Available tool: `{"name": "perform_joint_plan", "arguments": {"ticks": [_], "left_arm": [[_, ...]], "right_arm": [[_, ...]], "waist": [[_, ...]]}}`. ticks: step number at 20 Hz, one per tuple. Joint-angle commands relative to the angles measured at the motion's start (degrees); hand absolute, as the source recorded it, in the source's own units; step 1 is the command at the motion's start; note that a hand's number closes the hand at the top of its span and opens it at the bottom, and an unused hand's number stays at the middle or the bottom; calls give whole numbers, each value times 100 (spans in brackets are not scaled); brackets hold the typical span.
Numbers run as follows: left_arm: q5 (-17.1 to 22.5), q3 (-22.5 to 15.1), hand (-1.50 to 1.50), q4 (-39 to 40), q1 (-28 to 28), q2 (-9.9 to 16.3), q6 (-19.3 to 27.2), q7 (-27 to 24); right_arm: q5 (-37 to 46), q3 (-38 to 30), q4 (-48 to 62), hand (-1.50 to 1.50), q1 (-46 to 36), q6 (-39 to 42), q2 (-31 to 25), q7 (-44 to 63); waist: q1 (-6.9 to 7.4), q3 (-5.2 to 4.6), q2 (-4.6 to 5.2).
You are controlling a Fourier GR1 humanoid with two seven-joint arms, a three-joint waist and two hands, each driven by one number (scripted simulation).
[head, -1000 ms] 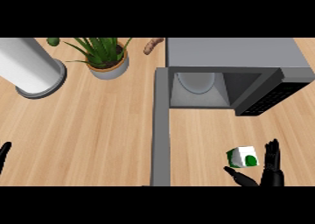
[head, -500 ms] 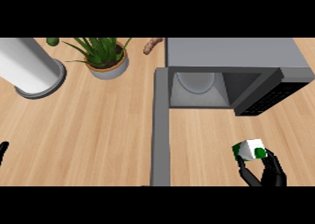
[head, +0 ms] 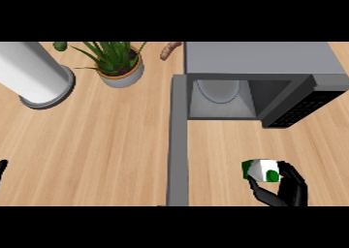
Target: Pick up the milk, place it into the microwave and close the microwave
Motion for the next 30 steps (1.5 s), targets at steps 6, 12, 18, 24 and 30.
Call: {"name": "perform_joint_plan", "arguments": {"ticks": [6, 12, 18, 24, 30], "left_arm": [[-89, 78, -150, 78, -14, -78, -30, -120], [-48, 246, -150, 141, 225, -70, -302, -310], [181, 455, -150, 242, 155, -18, -432, -203], [341, 706, -150, 592, -56, 104, -634, -370], [637, 809, -150, 263, 159, 88, -680, 95]], "right_arm": [[68, 617, -434, 150, -850, 1309, -478, 1139], [477, 1401, -2267, 150, 132, 846, -107, 1713], [746, 1933, -4126, 150, 942, 260, -1, 2750], [817, 2797, -5564, 150, 1563, -564, 295, 3880], [995, 3312, -5886, 150, 907, -1717, 302, 4659]], "waist": [[20, 48, 4], [-41, 45, -12], [-36, 48, -3], [-30, 47, 1], [13, 51, 8]]}}
